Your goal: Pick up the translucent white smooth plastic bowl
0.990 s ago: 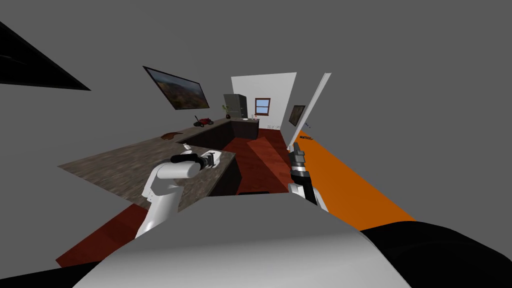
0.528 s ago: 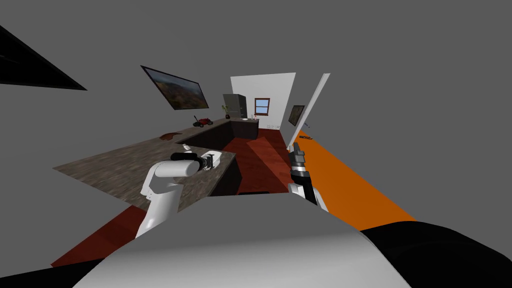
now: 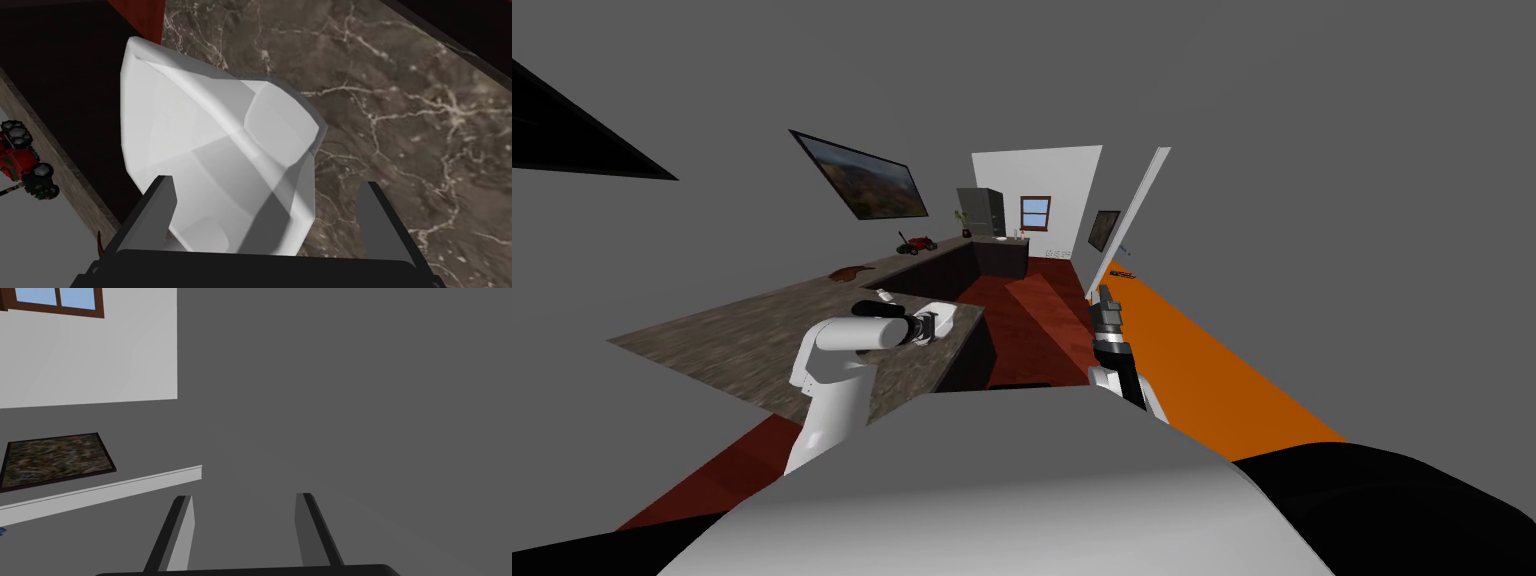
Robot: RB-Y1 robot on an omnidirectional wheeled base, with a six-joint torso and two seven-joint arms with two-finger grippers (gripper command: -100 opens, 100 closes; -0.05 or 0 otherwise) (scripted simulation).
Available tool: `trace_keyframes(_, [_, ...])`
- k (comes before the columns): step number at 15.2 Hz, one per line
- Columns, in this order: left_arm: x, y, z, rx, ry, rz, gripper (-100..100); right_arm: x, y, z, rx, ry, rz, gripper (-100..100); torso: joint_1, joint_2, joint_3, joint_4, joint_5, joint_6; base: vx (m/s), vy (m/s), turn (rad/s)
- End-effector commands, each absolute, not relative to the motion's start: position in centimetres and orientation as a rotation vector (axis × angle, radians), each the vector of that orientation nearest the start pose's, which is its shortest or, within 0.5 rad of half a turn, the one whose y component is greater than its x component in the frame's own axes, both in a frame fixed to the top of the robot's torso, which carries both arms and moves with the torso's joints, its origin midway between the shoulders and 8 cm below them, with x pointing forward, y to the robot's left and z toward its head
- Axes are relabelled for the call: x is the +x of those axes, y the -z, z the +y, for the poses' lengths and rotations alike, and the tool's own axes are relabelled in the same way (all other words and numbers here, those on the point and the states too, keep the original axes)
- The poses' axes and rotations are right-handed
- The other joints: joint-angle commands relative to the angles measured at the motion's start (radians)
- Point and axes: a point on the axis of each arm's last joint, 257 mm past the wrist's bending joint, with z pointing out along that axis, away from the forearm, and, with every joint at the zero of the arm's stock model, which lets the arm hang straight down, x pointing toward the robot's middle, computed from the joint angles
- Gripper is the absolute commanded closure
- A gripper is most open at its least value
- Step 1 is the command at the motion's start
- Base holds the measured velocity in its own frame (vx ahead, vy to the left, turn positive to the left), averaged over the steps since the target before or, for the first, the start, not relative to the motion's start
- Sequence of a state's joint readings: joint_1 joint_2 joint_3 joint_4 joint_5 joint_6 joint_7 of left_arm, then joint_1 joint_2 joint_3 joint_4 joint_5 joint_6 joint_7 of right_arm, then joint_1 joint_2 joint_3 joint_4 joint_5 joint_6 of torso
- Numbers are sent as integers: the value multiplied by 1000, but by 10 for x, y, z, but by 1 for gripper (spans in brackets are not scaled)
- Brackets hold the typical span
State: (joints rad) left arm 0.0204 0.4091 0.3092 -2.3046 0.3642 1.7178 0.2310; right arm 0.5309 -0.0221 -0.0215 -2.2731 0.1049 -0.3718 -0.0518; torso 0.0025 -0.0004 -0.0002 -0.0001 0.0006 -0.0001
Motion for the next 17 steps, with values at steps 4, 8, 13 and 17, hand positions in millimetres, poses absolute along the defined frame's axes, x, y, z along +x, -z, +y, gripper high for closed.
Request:
trace_keyframes(4, [362,223,380,-2104,461,1604,-100,363,16,-284,731,-1204,783,0,0,0,0,0,0,0,6,29,-13])
trace_keyframes(8, [359,224,380,-2121,446,1607,-100,363,16,-284,731,-1204,783,0,0,0,0,0,0,0,4,24,-11])
trace_keyframes(13, [370,239,387,-2126,441,1603,-100,363,16,-284,731,-1204,783,0,-3,0,0,0,0,0,-3,-6,-9])
trace_keyframes(17, [371,241,387,-2126,440,1603,100,363,16,-284,731,-1204,783,0,-3,0,0,0,-1,0,-1,-4,-3])
